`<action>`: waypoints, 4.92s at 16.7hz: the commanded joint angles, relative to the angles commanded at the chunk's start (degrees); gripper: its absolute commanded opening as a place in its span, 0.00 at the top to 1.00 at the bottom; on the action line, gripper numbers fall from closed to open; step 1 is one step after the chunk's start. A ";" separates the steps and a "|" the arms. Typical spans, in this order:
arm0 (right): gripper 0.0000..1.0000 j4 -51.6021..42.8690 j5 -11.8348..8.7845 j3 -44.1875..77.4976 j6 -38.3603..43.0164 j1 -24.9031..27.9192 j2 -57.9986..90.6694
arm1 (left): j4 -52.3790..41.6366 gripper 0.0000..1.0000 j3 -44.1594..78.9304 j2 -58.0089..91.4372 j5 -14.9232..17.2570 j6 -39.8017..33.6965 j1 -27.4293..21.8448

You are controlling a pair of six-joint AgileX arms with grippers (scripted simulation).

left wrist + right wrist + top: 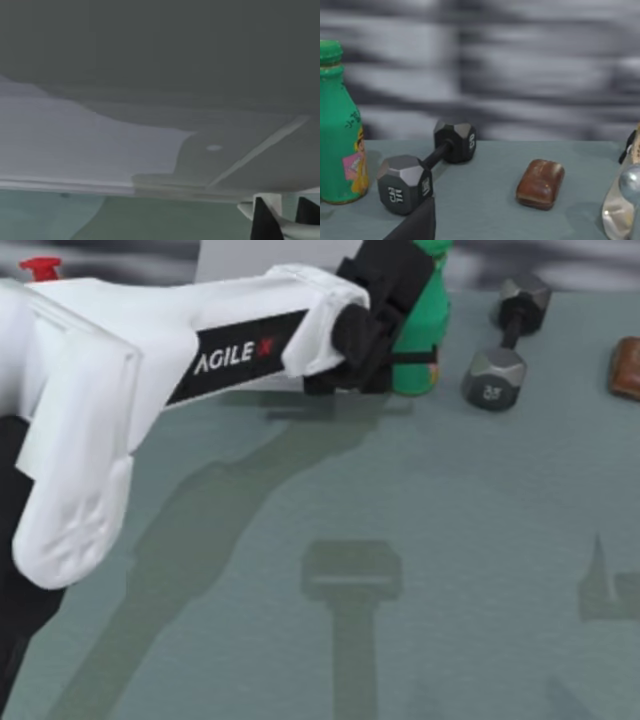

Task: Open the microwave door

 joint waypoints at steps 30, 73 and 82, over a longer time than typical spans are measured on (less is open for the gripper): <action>0.00 0.00 0.00 0.00 0.00 0.00 0.00 | 2.24 1.00 -3.27 -1.80 -0.09 -0.40 -0.23; 0.00 0.00 0.00 0.00 0.00 0.00 0.00 | 8.85 1.00 -13.31 -8.01 4.01 6.13 0.96; 0.00 0.00 0.00 0.00 0.00 0.00 0.00 | 8.85 1.00 -13.31 -8.01 4.01 6.13 0.96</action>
